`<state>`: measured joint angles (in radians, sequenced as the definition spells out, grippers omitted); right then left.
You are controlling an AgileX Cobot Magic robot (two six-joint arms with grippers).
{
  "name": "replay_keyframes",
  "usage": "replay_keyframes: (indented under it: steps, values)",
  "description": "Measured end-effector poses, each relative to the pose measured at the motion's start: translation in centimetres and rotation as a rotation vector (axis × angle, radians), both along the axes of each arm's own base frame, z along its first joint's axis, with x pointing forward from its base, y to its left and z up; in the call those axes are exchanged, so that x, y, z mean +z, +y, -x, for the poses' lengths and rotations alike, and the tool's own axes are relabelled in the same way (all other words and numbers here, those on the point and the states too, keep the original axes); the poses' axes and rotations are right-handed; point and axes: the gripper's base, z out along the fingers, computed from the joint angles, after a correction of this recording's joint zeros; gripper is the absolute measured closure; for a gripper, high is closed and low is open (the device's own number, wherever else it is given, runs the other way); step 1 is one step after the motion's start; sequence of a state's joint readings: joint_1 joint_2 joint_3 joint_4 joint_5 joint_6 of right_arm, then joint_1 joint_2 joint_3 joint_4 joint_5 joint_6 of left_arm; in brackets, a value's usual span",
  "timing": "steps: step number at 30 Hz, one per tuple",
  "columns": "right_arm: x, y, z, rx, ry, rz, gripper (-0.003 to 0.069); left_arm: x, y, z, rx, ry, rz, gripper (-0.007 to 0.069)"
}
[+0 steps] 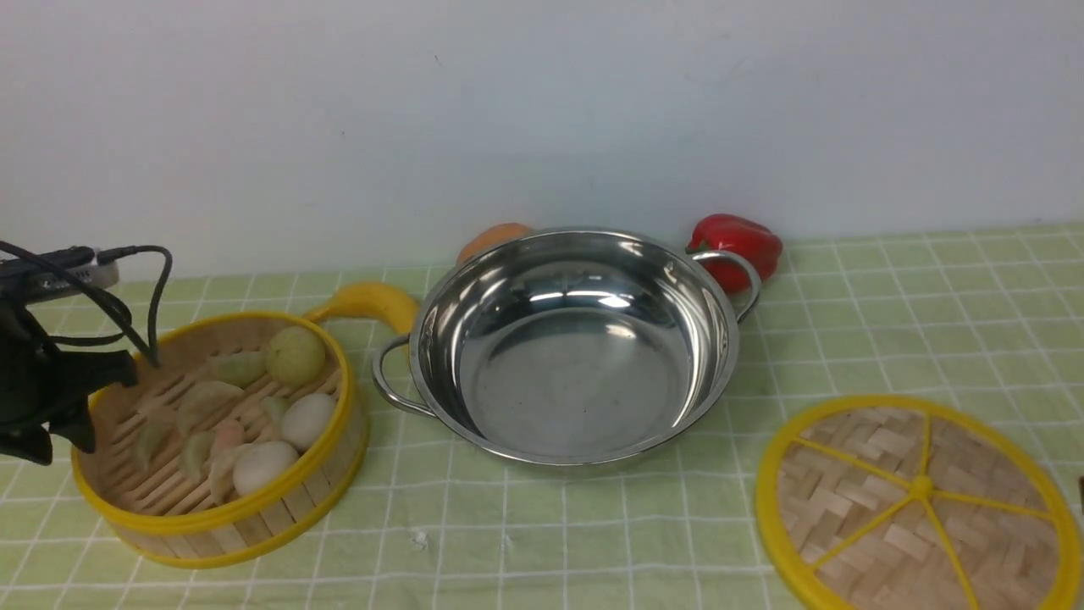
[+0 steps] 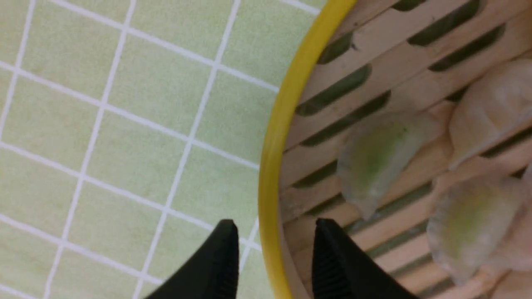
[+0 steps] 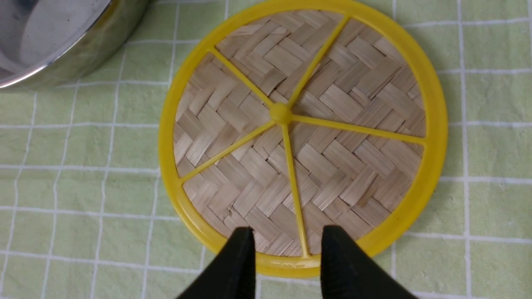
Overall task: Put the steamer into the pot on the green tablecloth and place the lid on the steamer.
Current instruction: 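Grasp the rim of the steamer basket holding the buns with the left gripper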
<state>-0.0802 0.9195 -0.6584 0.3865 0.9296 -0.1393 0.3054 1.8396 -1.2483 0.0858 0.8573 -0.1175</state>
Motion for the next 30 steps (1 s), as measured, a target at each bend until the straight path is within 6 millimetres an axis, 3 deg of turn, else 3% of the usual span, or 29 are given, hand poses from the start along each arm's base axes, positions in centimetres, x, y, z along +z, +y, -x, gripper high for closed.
replay_keyframes:
  steps: [8, 11, 14, 18, 23, 28, 30]
  values:
    - [0.0, 0.0, 0.1, 0.005, 0.007, 0.0, 0.0417, -2.9, 0.3, -1.1, -0.004, 0.01, 0.004, 0.0393]
    - [0.0, 0.0, 0.1, 0.006, 0.008, 0.0, 0.0417, -3.7, 0.4, -1.3, 0.006, 0.014, 0.009, 0.0438]
    - [-0.1, 0.0, 0.1, 0.008, 0.014, -0.001, 0.0417, -4.3, 0.5, -1.5, 0.017, 0.017, 0.007, 0.0587]
    - [-0.1, 0.1, 0.1, 0.009, 0.016, -0.003, 0.0417, -4.0, 0.6, -1.4, 0.021, 0.008, 0.006, 0.0595]
    - [-0.1, 0.1, 0.3, 0.014, 0.031, -0.007, 0.0417, -1.3, 1.5, -1.1, 0.04, -0.012, 0.0, 0.0595]
    - [-0.2, 0.2, 0.4, 0.019, 0.043, -0.009, 0.0417, 4.9, 3.8, -0.2, 0.021, -0.021, -0.089, 0.0594]
    - [-0.2, 0.2, 0.4, 0.019, 0.043, -0.01, 0.0417, 6.1, 3.8, -0.1, 0.019, -0.029, -0.096, 0.0594]
